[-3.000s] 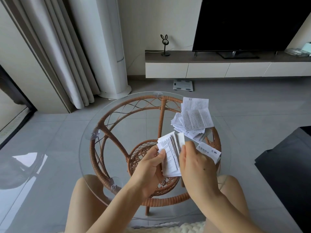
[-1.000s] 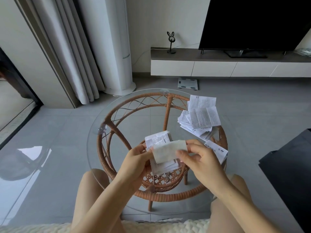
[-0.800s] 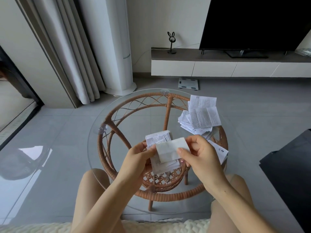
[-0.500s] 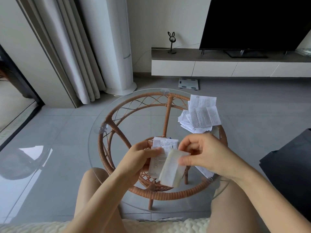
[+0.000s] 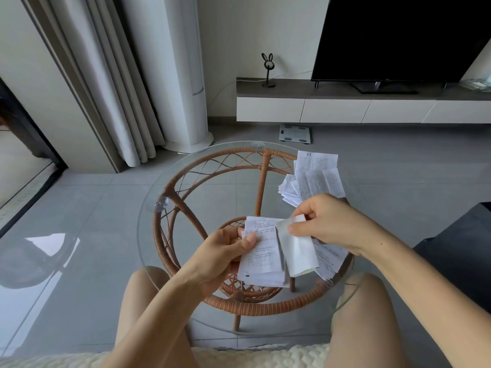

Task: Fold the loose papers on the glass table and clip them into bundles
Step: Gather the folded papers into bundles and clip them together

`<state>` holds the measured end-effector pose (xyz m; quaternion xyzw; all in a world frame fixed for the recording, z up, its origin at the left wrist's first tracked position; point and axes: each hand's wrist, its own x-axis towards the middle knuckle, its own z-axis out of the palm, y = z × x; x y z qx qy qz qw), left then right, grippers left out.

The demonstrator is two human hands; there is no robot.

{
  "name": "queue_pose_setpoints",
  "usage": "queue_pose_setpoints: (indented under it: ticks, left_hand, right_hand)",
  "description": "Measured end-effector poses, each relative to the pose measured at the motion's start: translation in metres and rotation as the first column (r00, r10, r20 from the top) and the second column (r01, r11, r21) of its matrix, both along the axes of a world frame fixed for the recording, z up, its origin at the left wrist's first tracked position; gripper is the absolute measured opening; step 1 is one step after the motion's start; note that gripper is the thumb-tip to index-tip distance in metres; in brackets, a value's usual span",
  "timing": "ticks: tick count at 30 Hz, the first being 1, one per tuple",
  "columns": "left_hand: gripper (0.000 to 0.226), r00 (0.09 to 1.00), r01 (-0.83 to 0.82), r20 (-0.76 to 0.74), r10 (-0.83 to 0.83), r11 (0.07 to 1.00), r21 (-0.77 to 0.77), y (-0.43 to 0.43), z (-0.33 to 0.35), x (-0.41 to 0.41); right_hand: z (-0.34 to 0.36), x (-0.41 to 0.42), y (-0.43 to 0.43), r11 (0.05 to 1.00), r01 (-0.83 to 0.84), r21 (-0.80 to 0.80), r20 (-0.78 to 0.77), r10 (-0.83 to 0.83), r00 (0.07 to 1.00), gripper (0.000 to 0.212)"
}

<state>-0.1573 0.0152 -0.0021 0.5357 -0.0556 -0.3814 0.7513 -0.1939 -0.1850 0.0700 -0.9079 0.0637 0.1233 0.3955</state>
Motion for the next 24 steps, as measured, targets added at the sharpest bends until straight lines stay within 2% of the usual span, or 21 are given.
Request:
queue_pose_setpoints:
  ticks: [2, 5, 8, 10, 12, 16, 18, 20, 22, 24]
  left_hand:
    - [0.025, 1.000, 0.013, 0.016, -0.013, 1.000, 0.009, 0.000, -0.001, 0.000]
    - [0.038, 1.000, 0.013, 0.027, -0.014, 1.000, 0.022, -0.001, -0.003, 0.001]
    - [0.042, 1.000, 0.010, 0.016, -0.010, 1.000, -0.004, -0.001, -0.005, 0.002]
    - [0.040, 1.000, 0.012, 0.020, -0.012, 1.000, -0.015, -0.002, -0.006, 0.002]
    - [0.046, 0.999, 0.002, 0.033, -0.002, 1.000, -0.003, -0.003, -0.008, 0.001]
    - [0.059, 0.976, -0.032, 0.216, -0.014, 0.978, 0.205, -0.009, -0.008, 0.000]
    - [0.055, 0.956, -0.072, 0.293, -0.014, 0.957, 0.280, -0.012, -0.007, 0.000]
    - [0.051, 0.951, -0.120, 0.307, 0.024, 0.947, 0.299, -0.014, -0.006, 0.000]
    - [0.049, 0.955, -0.166, 0.284, 0.080, 0.941, 0.293, -0.016, -0.007, 0.000]
    - [0.042, 0.957, -0.199, 0.262, 0.123, 0.936, 0.289, -0.018, -0.007, 0.000]
  right_hand:
    - [0.001, 0.000, 0.003, 0.997, -0.001, -0.081, -0.010, 0.001, 1.000, 0.024]
    - [0.007, 0.003, 0.009, 0.989, 0.023, -0.146, -0.036, -0.028, 0.999, 0.018]
    - [0.008, 0.006, 0.012, 0.990, 0.078, -0.121, -0.025, -0.082, 0.996, 0.035]
    - [0.006, 0.006, 0.012, 0.985, 0.087, -0.150, 0.014, -0.086, 0.996, 0.036]
    - [0.003, 0.004, 0.012, 0.964, 0.045, -0.260, 0.078, -0.026, 0.997, 0.031]
    - [-0.004, -0.001, 0.017, 0.945, -0.051, -0.324, 0.151, 0.104, 0.983, 0.035]
    - [-0.007, -0.001, 0.017, 0.966, -0.061, -0.250, 0.149, 0.101, 0.984, 0.030]
    - [-0.010, -0.001, 0.014, 0.999, 0.024, -0.031, 0.131, -0.020, 0.991, 0.010]
    - [-0.016, -0.005, 0.012, 0.973, 0.158, 0.171, 0.066, -0.171, 0.983, 0.026]
    - [-0.026, -0.010, 0.011, 0.932, 0.253, 0.259, 0.064, -0.277, 0.959, 0.030]
